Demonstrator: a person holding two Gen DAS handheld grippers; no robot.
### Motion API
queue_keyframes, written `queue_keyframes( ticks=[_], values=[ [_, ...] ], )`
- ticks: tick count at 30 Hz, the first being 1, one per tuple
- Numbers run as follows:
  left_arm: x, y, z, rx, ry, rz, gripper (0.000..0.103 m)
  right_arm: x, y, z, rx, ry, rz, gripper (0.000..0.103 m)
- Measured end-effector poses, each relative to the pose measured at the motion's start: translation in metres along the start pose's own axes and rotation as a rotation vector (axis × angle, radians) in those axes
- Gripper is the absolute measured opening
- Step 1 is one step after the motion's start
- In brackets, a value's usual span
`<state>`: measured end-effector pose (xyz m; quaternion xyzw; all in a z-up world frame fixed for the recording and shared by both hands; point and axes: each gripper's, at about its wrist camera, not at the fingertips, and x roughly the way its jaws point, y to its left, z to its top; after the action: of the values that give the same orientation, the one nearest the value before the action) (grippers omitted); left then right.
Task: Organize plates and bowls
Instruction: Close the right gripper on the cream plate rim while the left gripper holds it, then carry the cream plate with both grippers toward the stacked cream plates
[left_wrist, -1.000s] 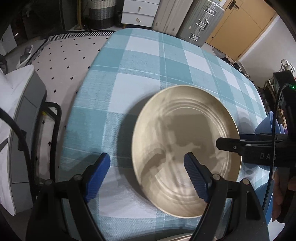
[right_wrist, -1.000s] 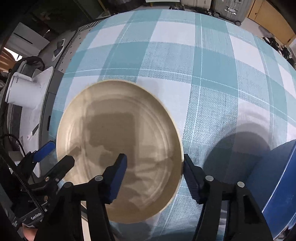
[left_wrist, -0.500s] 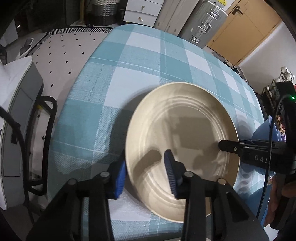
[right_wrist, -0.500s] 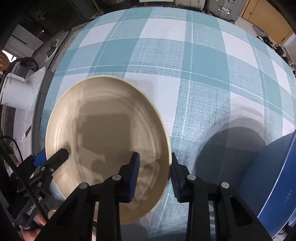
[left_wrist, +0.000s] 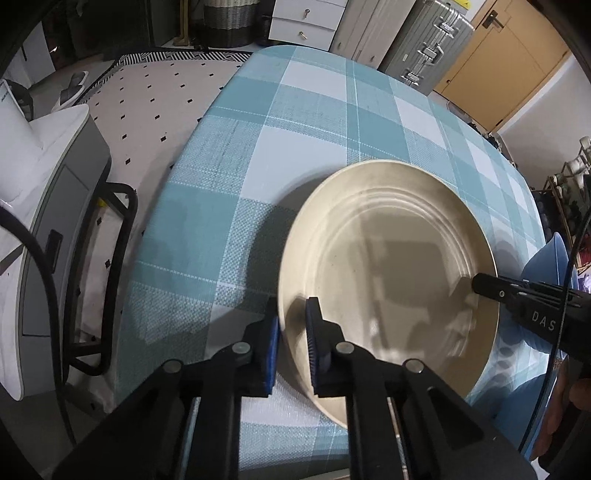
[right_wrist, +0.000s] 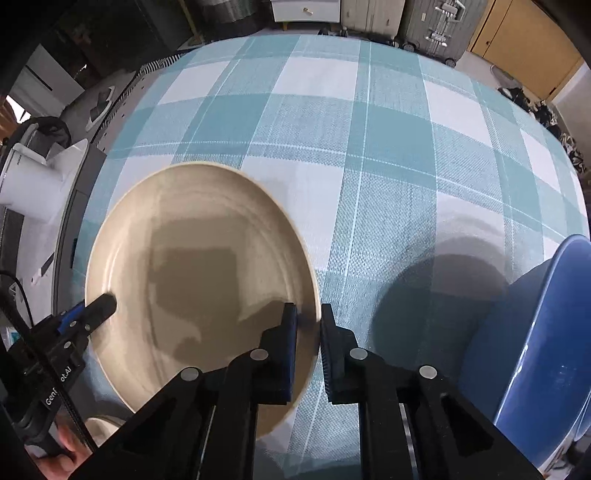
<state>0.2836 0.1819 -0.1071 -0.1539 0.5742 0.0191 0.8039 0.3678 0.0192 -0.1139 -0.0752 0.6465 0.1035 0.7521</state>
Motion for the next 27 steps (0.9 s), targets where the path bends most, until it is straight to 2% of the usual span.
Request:
queue_keyframes(
  ticks=[7,16,27],
  values=[
    [-0.002,0.004,-0.001,-0.011,0.005,0.013,0.009,-0.005,0.004,-0.007,-0.03,-0.012,0.005,0.01],
    [-0.01,0.01,-0.001,-0.051,0.011,-0.02,0.009,-0.006,-0.003,-0.015,-0.009,-0.013,0.029,0.009],
    [-0.028,0.008,-0.008,-0.064,-0.01,-0.008,0.009,-0.018,-0.004,-0.023,0.009,-0.025,0.061,0.009]
  ],
)
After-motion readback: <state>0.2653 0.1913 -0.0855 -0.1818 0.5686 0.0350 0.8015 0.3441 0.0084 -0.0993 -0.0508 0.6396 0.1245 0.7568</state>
